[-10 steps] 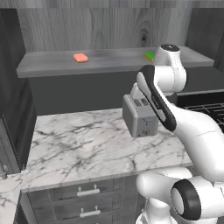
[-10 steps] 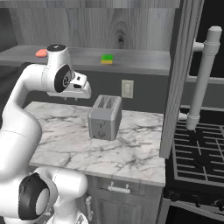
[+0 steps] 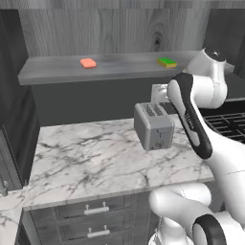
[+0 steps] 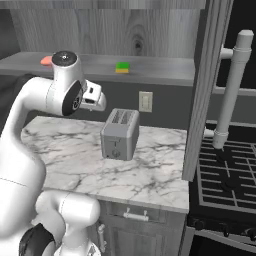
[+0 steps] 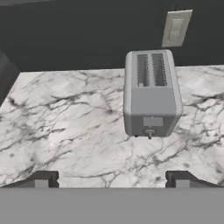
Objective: Locate and retrieve the bar soap and sponge from the cabinet. Place them next to the sink.
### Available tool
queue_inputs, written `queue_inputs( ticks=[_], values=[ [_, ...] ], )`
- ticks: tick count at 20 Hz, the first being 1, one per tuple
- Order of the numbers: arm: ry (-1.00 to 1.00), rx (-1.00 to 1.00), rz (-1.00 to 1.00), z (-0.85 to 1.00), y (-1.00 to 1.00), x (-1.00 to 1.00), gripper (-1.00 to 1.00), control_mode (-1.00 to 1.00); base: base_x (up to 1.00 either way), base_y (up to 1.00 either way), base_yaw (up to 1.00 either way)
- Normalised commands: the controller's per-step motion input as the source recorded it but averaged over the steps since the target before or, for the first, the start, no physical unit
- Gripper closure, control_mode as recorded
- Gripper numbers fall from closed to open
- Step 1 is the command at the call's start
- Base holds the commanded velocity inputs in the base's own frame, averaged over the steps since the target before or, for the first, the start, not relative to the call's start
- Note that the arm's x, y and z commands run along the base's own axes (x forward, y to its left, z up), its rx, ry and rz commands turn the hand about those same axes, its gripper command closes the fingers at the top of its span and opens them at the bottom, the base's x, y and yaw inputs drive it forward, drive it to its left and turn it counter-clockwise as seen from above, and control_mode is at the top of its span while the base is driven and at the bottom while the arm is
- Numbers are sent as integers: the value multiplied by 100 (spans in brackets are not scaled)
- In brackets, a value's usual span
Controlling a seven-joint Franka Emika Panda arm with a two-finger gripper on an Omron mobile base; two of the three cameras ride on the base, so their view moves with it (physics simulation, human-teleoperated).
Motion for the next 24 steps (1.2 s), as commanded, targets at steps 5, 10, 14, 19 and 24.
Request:
queue_inputs(
  ticks=[5,10,14,19,24],
  values=[
    [-35,-6,-10,61,-12,-3,-100,-100,0,0,0],
    [-28,-13,-17,44,0,0,-100,-100,0,0,0],
    [0,0,-7,-3,-10,27,-100,-100,0,0,0],
    [3,0,-2,15,-12,25,-100,-100,0,0,0],
    [0,0,-2,59,-27,1,-100,-100,0,0,0]
  ],
)
